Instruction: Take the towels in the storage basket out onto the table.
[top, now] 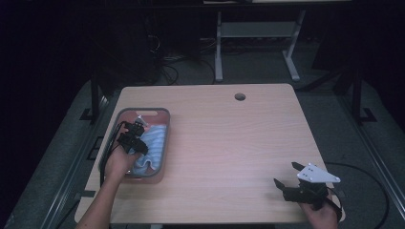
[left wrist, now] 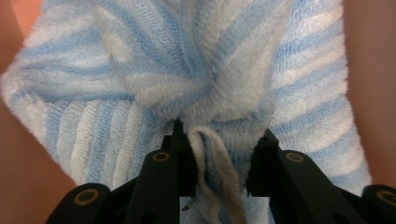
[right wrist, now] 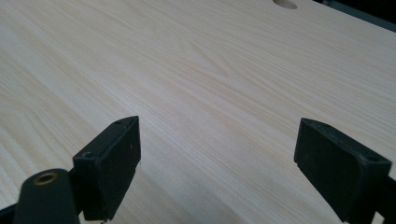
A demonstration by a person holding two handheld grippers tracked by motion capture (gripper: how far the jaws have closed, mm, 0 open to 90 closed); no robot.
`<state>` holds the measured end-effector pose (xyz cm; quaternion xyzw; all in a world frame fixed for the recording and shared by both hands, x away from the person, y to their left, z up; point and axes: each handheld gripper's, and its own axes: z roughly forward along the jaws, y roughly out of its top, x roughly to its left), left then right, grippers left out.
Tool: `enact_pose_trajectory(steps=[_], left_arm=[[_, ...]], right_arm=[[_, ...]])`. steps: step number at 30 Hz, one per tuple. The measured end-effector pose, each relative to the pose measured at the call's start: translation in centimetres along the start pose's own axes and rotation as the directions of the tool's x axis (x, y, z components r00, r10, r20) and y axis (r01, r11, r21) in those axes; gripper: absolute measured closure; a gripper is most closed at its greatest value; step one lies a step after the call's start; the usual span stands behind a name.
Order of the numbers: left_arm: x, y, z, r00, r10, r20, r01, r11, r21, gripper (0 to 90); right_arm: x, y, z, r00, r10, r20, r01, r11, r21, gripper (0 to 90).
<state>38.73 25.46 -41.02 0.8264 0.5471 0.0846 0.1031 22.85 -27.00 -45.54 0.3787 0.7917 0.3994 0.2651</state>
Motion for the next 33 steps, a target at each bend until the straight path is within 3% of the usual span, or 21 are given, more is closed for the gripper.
enact_pose_trajectory(steps=[3,8,12,13,15,16,19,21,24,25,28,29,33], left_arm=[[0.3,-0.5,-1.2,0.9999,-0.007,0.013,0.007,0.9994,-0.033,70.7],[0.5,-1.2,-2.6,0.9999,0.004,-0.016,-0.006,0.9965,-0.084,70.6],[0.9,-2.0,-4.2,0.9999,-0.006,0.011,0.008,0.987,-0.161,70.7],[0.9,-2.0,-4.2,0.9999,-0.006,0.011,0.008,0.987,-0.161,70.7],[1.4,-2.7,-5.1,0.9984,-0.021,0.052,0.031,0.978,-0.206,70.7],[1.4,-2.7,-5.1,0.9984,-0.021,0.052,0.031,0.978,-0.206,70.7],[2.3,-3.7,-6.5,0.9931,-0.05,0.106,0.077,0.9592,-0.272,70.7],[2.4,-3.8,-6.9,0.9921,-0.056,0.112,0.086,0.9552,-0.283,70.6],[2.9,-4.1,-8.3,0.9895,-0.063,0.13,0.103,0.9392,-0.327,70.6],[2.9,-4.1,-8.3,0.9895,-0.063,0.13,0.103,0.9392,-0.327,70.6],[3.1,-4.2,-9.4,0.9862,-0.061,0.154,0.113,0.9268,-0.358,70.6],[3.1,-4.2,-9.4,0.9862,-0.061,0.154,0.113,0.9268,-0.358,70.6],[3.2,-4.3,-10.1,0.9811,-0.062,0.183,0.129,0.9149,-0.382,70.6]], right_arm=[[-0.1,0.0,-0.1,1.0,-0.004,0.003,0.004,1.0,-0.001,14.2],[0.0,0.0,0.0,1.0,0.0,0.006,0.0,1.0,0.001,14.2],[0.0,0.1,0.0,0.9999,-0.007,0.009,0.007,1.0,-0.002,14.2],[0.0,0.1,0.0,0.9999,-0.007,0.009,0.007,1.0,-0.002,14.2],[0.0,0.1,-0.1,0.9999,-0.005,0.01,0.005,1.0,0.0,14.2],[0.0,0.1,-0.1,0.9999,-0.007,0.01,0.007,1.0,-0.002,14.2],[0.0,0.1,-0.1,0.9999,-0.007,0.01,0.007,1.0,-0.005,14.2],[0.0,0.1,-0.1,0.9999,-0.009,0.011,0.009,1.0,-0.005,14.2],[0.1,0.2,0.1,0.9999,-0.005,0.01,0.005,1.0,-0.002,14.2],[0.1,0.2,0.1,0.9999,-0.005,0.01,0.005,1.0,-0.002,14.2],[0.2,0.3,0.1,0.9999,-0.004,0.011,0.004,1.0,-0.004,14.2],[0.2,0.3,0.1,0.9999,-0.004,0.011,0.004,1.0,-0.004,14.2],[0.1,0.2,0.0,0.9999,-0.006,0.012,0.006,1.0,-0.003,14.2]])
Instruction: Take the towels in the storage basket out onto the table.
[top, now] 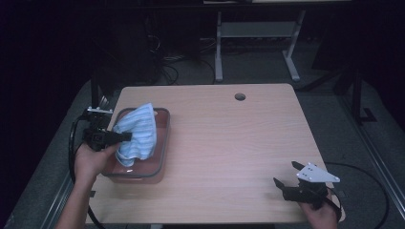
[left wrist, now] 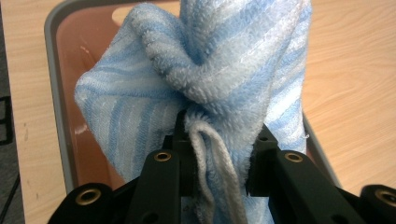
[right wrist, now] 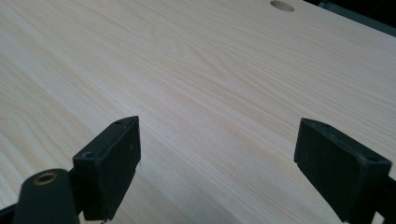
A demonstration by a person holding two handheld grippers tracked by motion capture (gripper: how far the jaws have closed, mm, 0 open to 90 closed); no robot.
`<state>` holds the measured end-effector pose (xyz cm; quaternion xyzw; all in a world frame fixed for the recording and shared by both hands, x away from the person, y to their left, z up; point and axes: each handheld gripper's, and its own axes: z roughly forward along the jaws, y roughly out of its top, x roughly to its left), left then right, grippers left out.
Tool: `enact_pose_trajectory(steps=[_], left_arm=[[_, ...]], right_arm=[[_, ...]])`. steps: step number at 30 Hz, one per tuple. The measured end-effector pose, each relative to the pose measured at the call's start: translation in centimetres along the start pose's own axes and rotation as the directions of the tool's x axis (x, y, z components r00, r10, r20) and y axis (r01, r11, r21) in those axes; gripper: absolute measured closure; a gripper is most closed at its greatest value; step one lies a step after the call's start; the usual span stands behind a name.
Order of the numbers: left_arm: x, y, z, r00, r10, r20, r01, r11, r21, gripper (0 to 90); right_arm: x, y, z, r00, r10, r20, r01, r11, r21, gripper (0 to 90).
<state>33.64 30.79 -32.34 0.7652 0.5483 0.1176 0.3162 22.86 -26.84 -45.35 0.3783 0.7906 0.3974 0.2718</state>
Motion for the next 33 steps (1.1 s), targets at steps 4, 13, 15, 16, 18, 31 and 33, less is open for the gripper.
enact_pose_trajectory(steps=[4,13,15,16,18,31,33], left_arm=[[-0.1,0.3,-0.6,1.0,-0.002,0.007,0.002,0.9997,-0.023,70.6],[-0.4,0.9,-1.5,0.998,-0.02,0.06,0.024,0.9978,-0.062,70.6],[-0.9,1.3,-1.6,0.9978,-0.008,0.066,0.012,0.9977,-0.067,70.6],[-0.9,1.3,-1.6,0.9978,-0.008,0.066,0.012,0.9977,-0.067,70.6],[-1.3,1.7,-1.7,0.9974,0.0,0.072,0.005,0.9973,-0.073,70.6],[-3.2,3.3,-1.7,0.9942,0.034,0.102,-0.025,0.996,-0.086,70.5],[-3.6,3.6,-1.6,0.9931,0.038,0.111,-0.028,0.9958,-0.087,70.5]], right_arm=[[-0.1,0.0,0.0,1.0,0.006,0.002,-0.006,1.0,-0.005,14.2],[-0.1,0.1,0.1,1.0,-0.005,0.001,0.005,1.0,-0.003,14.2],[-0.1,0.1,0.1,1.0,-0.003,0.001,0.003,1.0,-0.002,14.2],[-0.1,0.1,0.1,1.0,-0.003,0.001,0.003,1.0,-0.002,14.2],[-0.1,0.0,0.1,1.0,-0.005,0.003,0.005,1.0,-0.005,14.2],[-0.3,0.0,0.0,1.0,-0.002,0.004,0.002,1.0,-0.007,14.2],[-0.3,0.0,0.0,1.0,0.006,0.006,-0.006,1.0,-0.009,14.2]])
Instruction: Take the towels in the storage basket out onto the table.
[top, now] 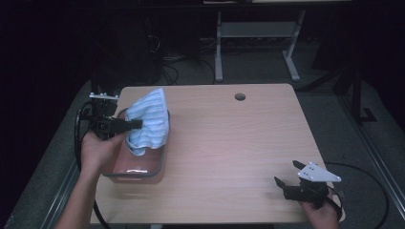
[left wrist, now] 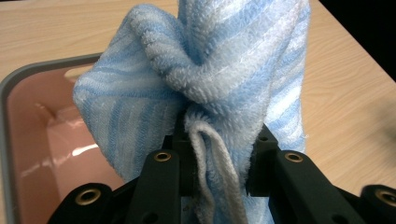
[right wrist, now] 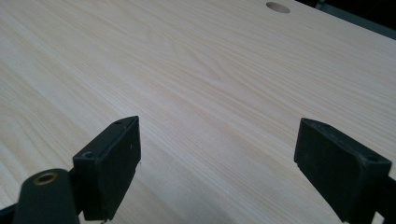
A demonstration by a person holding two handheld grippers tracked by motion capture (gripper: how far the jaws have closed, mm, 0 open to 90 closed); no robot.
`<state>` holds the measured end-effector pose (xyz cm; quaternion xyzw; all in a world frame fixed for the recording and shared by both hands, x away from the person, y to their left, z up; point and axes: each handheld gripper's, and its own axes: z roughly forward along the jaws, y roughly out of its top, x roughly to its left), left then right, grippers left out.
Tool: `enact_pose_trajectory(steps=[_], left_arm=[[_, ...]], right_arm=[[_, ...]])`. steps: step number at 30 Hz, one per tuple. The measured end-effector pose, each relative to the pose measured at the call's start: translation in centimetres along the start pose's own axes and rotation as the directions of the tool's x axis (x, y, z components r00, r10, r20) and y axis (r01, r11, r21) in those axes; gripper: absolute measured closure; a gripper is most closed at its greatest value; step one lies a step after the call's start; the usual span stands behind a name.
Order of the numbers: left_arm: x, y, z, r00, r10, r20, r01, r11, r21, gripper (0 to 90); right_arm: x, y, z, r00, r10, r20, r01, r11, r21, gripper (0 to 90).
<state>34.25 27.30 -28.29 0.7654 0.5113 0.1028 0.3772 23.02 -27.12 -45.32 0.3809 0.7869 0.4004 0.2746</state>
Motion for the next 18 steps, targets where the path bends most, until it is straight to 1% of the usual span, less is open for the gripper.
enact_pose_trajectory(steps=[1,2,7,8,14,18], left_arm=[[-0.1,0.1,0.1,1.0,0.003,0.004,-0.003,1.0,0.002,70.5],[-0.4,0.3,0.2,0.9999,0.008,0.011,-0.008,1.0,0.003,70.5],[-1.1,0.8,0.7,0.9996,0.021,0.02,-0.021,0.9997,0.006,70.5],[-1.4,0.9,0.9,0.9993,0.025,0.027,-0.026,0.9996,0.008,70.5],[-1.9,1.3,1.6,0.999,0.032,0.033,-0.032,0.9994,0.015,70.5],[-2.4,1.6,2.2,0.9981,0.039,0.048,-0.039,0.9991,0.016,70.5]], right_arm=[[-0.1,-0.1,0.0,1.0,-0.003,0.003,0.003,1.0,-0.003,14.2],[-0.2,-0.1,-0.1,1.0,0.003,0.001,-0.003,1.0,-0.001,14.2],[-0.2,-0.1,-0.1,1.0,0.003,0.003,-0.003,1.0,-0.003,14.2],[-0.2,-0.1,-0.2,1.0,0.001,0.004,-0.001,1.0,-0.002,14.2],[-0.2,-0.2,-0.2,1.0,0.003,0.0,-0.003,1.0,-0.001,14.2],[-0.1,0.0,-0.5,1.0,-0.001,0.005,0.001,1.0,-0.015,14.2]])
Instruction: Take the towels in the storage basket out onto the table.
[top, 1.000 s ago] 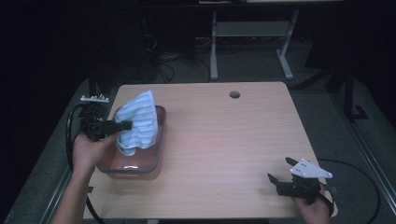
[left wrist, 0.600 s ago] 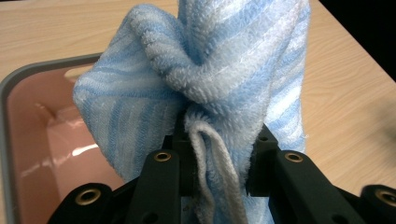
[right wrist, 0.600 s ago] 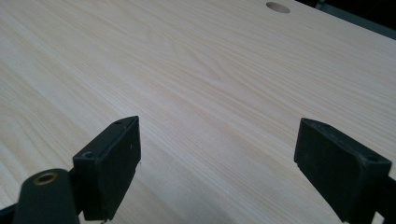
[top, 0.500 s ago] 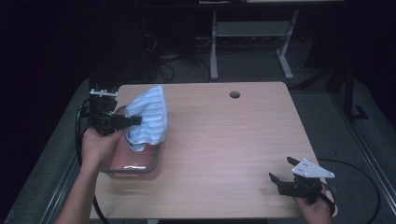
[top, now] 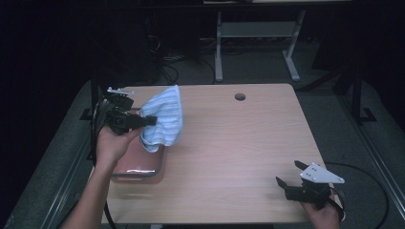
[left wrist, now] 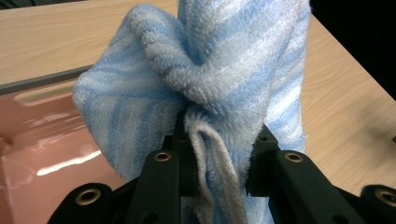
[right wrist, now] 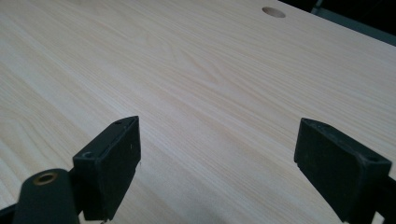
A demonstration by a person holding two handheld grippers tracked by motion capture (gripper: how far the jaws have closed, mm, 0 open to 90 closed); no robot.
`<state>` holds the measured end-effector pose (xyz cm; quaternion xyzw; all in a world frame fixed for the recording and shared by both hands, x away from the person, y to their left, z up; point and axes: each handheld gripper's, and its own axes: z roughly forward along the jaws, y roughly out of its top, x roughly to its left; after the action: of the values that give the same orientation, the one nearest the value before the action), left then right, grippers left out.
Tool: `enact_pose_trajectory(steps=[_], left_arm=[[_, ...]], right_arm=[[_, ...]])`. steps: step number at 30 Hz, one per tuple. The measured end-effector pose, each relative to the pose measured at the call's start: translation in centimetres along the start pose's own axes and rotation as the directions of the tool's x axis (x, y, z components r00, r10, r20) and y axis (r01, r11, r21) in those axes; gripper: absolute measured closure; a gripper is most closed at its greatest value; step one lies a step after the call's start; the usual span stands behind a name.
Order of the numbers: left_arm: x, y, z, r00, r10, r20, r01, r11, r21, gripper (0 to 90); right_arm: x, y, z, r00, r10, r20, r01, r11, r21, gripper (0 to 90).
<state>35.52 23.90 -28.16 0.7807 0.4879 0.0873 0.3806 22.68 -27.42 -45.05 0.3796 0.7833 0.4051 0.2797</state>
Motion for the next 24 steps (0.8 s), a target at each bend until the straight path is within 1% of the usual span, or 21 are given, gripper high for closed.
enact_pose_trajectory(steps=[5,6,9,10,11,14,17,24], left_arm=[[-0.4,0.4,0.6,0.9999,0.011,0.008,-0.011,0.9999,0.008,70.5],[-0.7,0.6,1.0,0.9998,0.015,0.013,-0.015,0.9998,0.01,70.5],[-1.0,0.7,1.4,0.9996,0.019,0.02,-0.019,0.9997,0.014,70.5],[-1.3,0.8,1.7,0.9993,0.024,0.029,-0.025,0.9996,0.015,70.5],[-1.3,0.8,1.7,0.9993,0.024,0.029,-0.025,0.9996,0.015,70.5],[-1.7,1.1,2.3,0.9989,0.032,0.036,-0.032,0.9992,0.024,70.5],[-1.9,1.2,2.6,0.9988,0.029,0.039,-0.03,0.9993,0.021,70.5],[-3.0,1.6,3.7,0.9971,0.047,0.059,-0.049,0.9983,0.033,70.4]], right_arm=[[0.1,0.0,0.0,1.0,0.0,-0.003,0.0,1.0,0.006,14.2],[0.0,-0.1,0.0,1.0,-0.005,-0.002,0.005,1.0,0.007,14.2],[0.0,-0.1,-0.1,1.0,0.008,0.0,-0.008,1.0,0.01,14.2],[-0.1,-0.2,-0.3,0.9999,0.013,0.005,-0.013,1.0,0.008,14.2],[-0.1,-0.2,-0.3,0.9999,0.006,0.009,-0.006,1.0,0.004,14.2],[-0.2,-0.2,-0.3,0.9998,0.017,0.007,-0.017,1.0,0.008,14.2],[-0.1,-0.2,-0.3,0.9999,0.011,0.006,-0.011,1.0,0.009,14.2],[-0.2,-0.2,-0.1,1.0,0.008,-0.001,-0.008,1.0,0.008,14.2]])
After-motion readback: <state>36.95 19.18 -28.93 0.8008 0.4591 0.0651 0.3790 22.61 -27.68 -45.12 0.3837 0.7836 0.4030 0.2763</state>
